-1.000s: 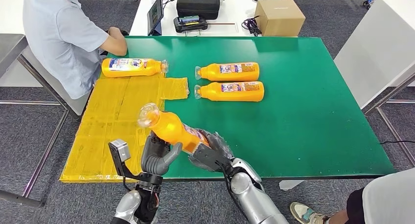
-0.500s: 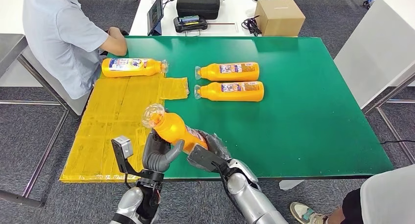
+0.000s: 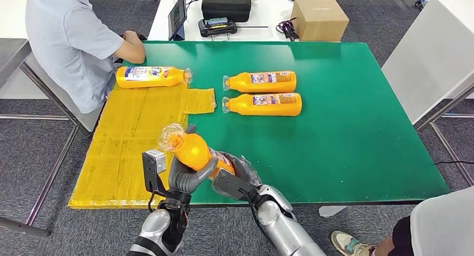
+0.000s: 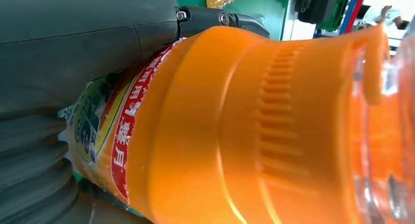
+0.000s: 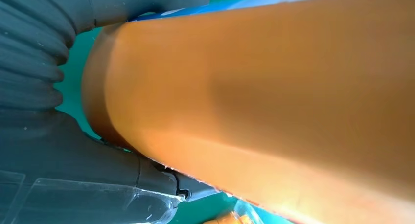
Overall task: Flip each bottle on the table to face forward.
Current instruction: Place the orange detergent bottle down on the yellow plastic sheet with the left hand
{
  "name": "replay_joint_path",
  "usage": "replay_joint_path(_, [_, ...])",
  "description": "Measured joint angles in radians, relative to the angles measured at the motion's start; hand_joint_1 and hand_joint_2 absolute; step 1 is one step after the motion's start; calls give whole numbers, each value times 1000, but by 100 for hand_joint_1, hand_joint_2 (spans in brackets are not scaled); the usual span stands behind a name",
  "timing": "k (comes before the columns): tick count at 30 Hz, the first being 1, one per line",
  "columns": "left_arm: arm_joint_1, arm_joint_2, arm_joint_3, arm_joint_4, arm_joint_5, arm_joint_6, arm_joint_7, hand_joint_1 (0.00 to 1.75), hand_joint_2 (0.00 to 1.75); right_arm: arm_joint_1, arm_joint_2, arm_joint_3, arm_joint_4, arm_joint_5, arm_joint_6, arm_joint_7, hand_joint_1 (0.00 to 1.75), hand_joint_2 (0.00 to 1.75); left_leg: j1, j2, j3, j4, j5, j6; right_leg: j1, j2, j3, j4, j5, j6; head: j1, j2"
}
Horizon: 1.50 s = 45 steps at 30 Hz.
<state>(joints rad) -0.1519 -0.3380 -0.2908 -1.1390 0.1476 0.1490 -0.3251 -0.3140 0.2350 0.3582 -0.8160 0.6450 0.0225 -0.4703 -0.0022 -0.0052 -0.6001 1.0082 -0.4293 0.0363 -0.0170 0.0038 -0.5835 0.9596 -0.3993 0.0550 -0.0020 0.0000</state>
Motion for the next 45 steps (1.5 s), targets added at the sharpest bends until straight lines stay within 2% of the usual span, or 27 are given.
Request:
replay_joint_path(1, [0, 0, -1, 1, 0, -2, -2, 175, 175, 1, 0, 0, 0, -1, 0, 0, 175, 175, 0, 0, 0, 0, 0, 0, 0, 0, 0, 0, 0, 0, 0, 0])
replay_joint_path(11, [5, 0, 2, -9, -6, -22, -29, 175, 175, 6, 0, -5, 0, -27, 5, -2, 175, 175, 0, 0, 0, 0, 0, 0, 0, 0, 0, 0, 0, 0, 0, 0])
replay_joint_path(16, [8, 0, 3, -14, -11, -21, -36, 175, 175, 7, 0, -6, 0, -33, 5, -3, 141, 175, 0, 0, 0, 0, 0, 0, 0, 0, 0, 0, 0, 0, 0, 0])
replay_joint_path(18, [12, 0, 4, -24, -20, -20, -43, 175, 175, 7, 0, -7, 0, -39, 6, -3, 66, 175, 0, 0, 0, 0, 0, 0, 0, 0, 0, 0, 0, 0, 0, 0])
replay_joint_path(20, [19, 0, 7, -38, -35, -19, -45, 175, 175, 7, 0, -7, 0, -47, 8, -4, 0, 175, 0, 0, 0, 0, 0, 0, 0, 0, 0, 0, 0, 0, 0, 0])
replay_joint_path(24, [30, 0, 10, -81, -105, -9, -44, 175, 175, 10, 6, -20, 0, -64, 13, 4, 0, 0, 0, 0, 0, 0, 0, 0, 0, 0, 0, 0, 0, 0, 0, 0])
replay_joint_path(29, [46, 0, 20, -158, -235, 34, -36, 175, 175, 36, 20, -51, -29, -70, 1, 25, 0, 0, 0, 0, 0, 0, 0, 0, 0, 0, 0, 0, 0, 0, 0, 0])
replay_joint_path(33, [62, 0, 55, -240, -373, 59, -12, 175, 175, 74, 24, -96, -125, -59, -24, 52, 0, 0, 0, 0, -1, 0, 0, 0, 0, 0, -1, 0, 0, 0, 0, 0])
replay_joint_path(39, [69, -1, 108, -303, -377, 38, 20, 175, 175, 95, 25, -170, -245, -54, -22, 76, 0, 0, 0, 0, -1, 0, 0, 0, 0, 0, 0, 0, 0, 0, 0, 0])
replay_joint_path(43, [71, -3, 122, -318, -371, 35, 21, 175, 175, 102, 30, -199, -280, -52, -20, 77, 0, 175, 0, 0, -1, 0, 0, 0, 0, 0, 0, 0, 0, 0, 0, 0])
replay_joint_path(45, [72, -3, 128, -321, -362, 34, 21, 175, 175, 105, 33, -214, -290, -51, -20, 76, 0, 175, 0, 0, -1, 0, 0, 0, 0, 0, -1, 0, 0, 0, 0, 0])
